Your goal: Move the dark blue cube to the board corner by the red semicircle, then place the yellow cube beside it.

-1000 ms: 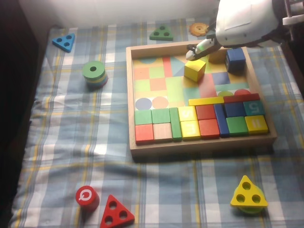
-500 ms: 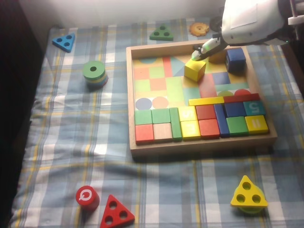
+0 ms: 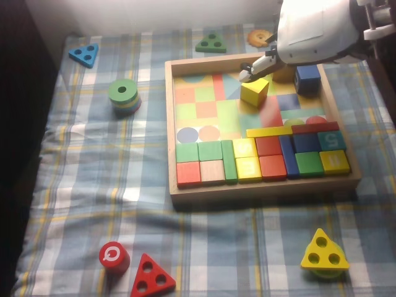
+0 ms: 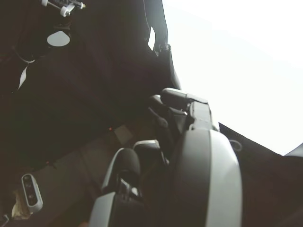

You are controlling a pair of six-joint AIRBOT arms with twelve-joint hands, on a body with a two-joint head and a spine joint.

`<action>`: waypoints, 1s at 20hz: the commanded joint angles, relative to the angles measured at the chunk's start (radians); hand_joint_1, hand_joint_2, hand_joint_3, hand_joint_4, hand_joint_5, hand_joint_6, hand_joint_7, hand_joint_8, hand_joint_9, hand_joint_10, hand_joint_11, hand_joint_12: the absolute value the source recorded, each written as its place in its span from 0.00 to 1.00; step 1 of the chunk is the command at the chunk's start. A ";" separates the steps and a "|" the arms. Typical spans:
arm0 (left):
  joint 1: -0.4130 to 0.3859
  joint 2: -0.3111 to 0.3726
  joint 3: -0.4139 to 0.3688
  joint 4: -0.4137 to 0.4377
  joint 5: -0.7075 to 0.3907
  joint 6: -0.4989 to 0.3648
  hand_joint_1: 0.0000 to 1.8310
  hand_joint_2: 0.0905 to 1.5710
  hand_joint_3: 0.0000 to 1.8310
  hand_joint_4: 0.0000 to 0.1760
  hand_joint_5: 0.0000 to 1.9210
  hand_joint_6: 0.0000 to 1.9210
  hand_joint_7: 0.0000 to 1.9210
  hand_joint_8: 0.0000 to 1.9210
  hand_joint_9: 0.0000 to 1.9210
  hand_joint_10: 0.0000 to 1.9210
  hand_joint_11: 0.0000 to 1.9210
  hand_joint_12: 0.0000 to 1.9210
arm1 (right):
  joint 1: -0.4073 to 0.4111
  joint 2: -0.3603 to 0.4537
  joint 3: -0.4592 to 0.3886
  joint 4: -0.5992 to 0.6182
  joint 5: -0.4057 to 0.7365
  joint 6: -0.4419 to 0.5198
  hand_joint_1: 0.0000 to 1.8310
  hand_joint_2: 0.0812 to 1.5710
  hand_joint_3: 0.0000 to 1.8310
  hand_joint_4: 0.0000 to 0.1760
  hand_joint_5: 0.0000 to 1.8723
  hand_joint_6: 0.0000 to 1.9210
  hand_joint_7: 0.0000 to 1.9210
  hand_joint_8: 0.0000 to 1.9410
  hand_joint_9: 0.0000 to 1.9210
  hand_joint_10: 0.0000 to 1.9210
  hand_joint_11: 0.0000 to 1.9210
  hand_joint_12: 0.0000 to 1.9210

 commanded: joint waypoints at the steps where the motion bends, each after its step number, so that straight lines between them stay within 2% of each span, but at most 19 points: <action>1: -0.007 0.009 -0.003 -0.029 -0.104 -0.011 0.30 0.94 0.00 1.00 0.19 0.98 0.35 0.01 0.23 0.31 0.05 0.80 | 0.011 0.000 -0.001 -0.009 -0.074 -0.009 0.83 0.74 0.00 0.62 0.15 0.00 0.56 1.00 0.66 1.00 0.72 1.00; 2: -0.007 0.008 -0.003 -0.029 -0.104 -0.011 0.30 0.94 0.00 1.00 0.19 0.97 0.34 0.00 0.23 0.30 0.04 0.80 | 0.010 0.001 -0.001 -0.019 -0.076 -0.009 0.80 0.75 0.00 0.79 0.14 0.00 0.53 1.00 0.63 1.00 0.69 1.00; 3: -0.007 0.008 -0.003 -0.029 -0.104 -0.011 0.31 0.94 0.00 1.00 0.19 0.97 0.37 0.01 0.22 0.36 0.04 0.83 | 0.010 0.005 -0.001 -0.023 -0.079 -0.009 0.81 0.75 0.00 0.73 0.15 0.00 0.53 1.00 0.63 1.00 0.69 1.00; 4: -0.007 0.008 -0.003 -0.029 -0.104 -0.011 0.32 0.93 0.00 1.00 0.20 0.96 0.35 0.01 0.21 0.36 0.05 0.82 | 0.010 0.013 -0.001 -0.023 -0.080 -0.009 0.82 0.74 0.00 0.64 0.16 0.00 0.54 1.00 0.65 1.00 0.71 1.00; 5: -0.007 0.008 -0.003 -0.029 -0.104 -0.011 0.32 0.93 0.00 1.00 0.19 0.96 0.32 0.00 0.20 0.29 0.04 0.81 | 0.010 0.016 -0.001 -0.023 -0.080 -0.009 0.83 0.73 0.00 0.56 0.16 0.00 0.55 1.00 0.65 1.00 0.71 1.00; 7: -0.007 0.008 -0.003 -0.029 -0.104 -0.011 0.32 0.93 0.00 1.00 0.20 0.96 0.37 0.03 0.22 0.39 0.06 0.84 | 0.005 0.022 0.000 -0.022 -0.080 -0.009 0.83 0.72 0.00 0.66 0.17 0.00 0.56 1.00 0.65 1.00 0.71 1.00; 8: -0.007 0.008 -0.003 -0.029 -0.104 -0.011 0.32 0.93 0.00 1.00 0.20 0.96 0.37 0.02 0.21 0.40 0.05 0.84 | 0.003 0.023 0.002 -0.022 -0.080 -0.008 0.85 0.71 0.00 0.52 0.16 0.00 0.57 1.00 0.66 1.00 0.72 1.00; 9: -0.007 0.009 -0.003 -0.029 -0.104 -0.011 0.32 0.93 0.00 1.00 0.20 0.96 0.36 0.02 0.20 0.41 0.02 0.84 | 0.002 0.023 0.003 -0.022 -0.080 -0.008 0.85 0.71 0.00 0.43 0.15 0.00 0.56 1.00 0.65 1.00 0.72 1.00; 10: -0.007 0.009 -0.003 -0.029 -0.104 -0.011 0.33 0.92 0.00 1.00 0.21 0.95 0.36 0.02 0.20 0.38 0.02 0.83 | 0.001 0.023 0.004 -0.022 -0.080 -0.008 0.84 0.71 0.00 0.44 0.15 0.00 0.55 1.00 0.65 1.00 0.71 1.00; 11: -0.007 0.009 -0.003 -0.029 -0.104 -0.011 0.34 0.92 0.00 1.00 0.21 0.94 0.36 0.02 0.20 0.37 0.02 0.82 | 0.001 0.021 0.006 -0.022 -0.080 -0.008 0.83 0.72 0.00 0.38 0.15 0.00 0.55 1.00 0.64 1.00 0.72 1.00; 13: -0.007 0.009 -0.003 -0.029 -0.104 -0.011 0.34 0.92 0.00 1.00 0.21 0.94 0.36 0.01 0.21 0.36 0.06 0.81 | 0.001 0.014 0.011 -0.023 -0.080 -0.008 0.82 0.73 0.00 0.51 0.15 0.00 0.54 1.00 0.64 1.00 0.73 1.00; 16: -0.007 0.009 -0.003 -0.029 -0.104 -0.011 0.32 0.93 0.00 1.00 0.20 0.96 0.36 0.01 0.21 0.32 0.01 0.82 | 0.002 0.008 0.009 -0.023 -0.080 -0.008 0.81 0.73 0.00 0.52 0.15 0.00 0.56 1.00 0.65 1.00 0.72 1.00; 17: -0.007 0.009 -0.003 -0.029 -0.104 -0.011 0.33 0.92 0.00 1.00 0.21 0.94 0.38 0.02 0.22 0.39 0.04 0.83 | 0.002 0.008 0.007 -0.023 -0.080 -0.008 0.81 0.73 0.00 0.65 0.15 0.00 0.58 1.00 0.66 1.00 0.71 1.00; 19: -0.007 0.009 -0.003 -0.029 -0.104 -0.011 0.33 0.92 0.00 1.00 0.21 0.94 0.36 0.01 0.20 0.39 0.03 0.82 | 0.002 0.008 0.007 -0.022 -0.080 -0.008 0.81 0.73 0.00 0.69 0.15 0.00 0.58 1.00 0.67 1.00 0.71 1.00; 20: -0.007 0.009 -0.003 -0.029 -0.104 -0.011 0.34 0.91 0.00 1.00 0.22 0.93 0.35 0.01 0.21 0.35 0.05 0.80 | 0.002 0.008 0.007 -0.022 -0.080 -0.008 0.82 0.72 0.00 0.76 0.15 0.00 0.58 1.00 0.66 1.00 0.71 1.00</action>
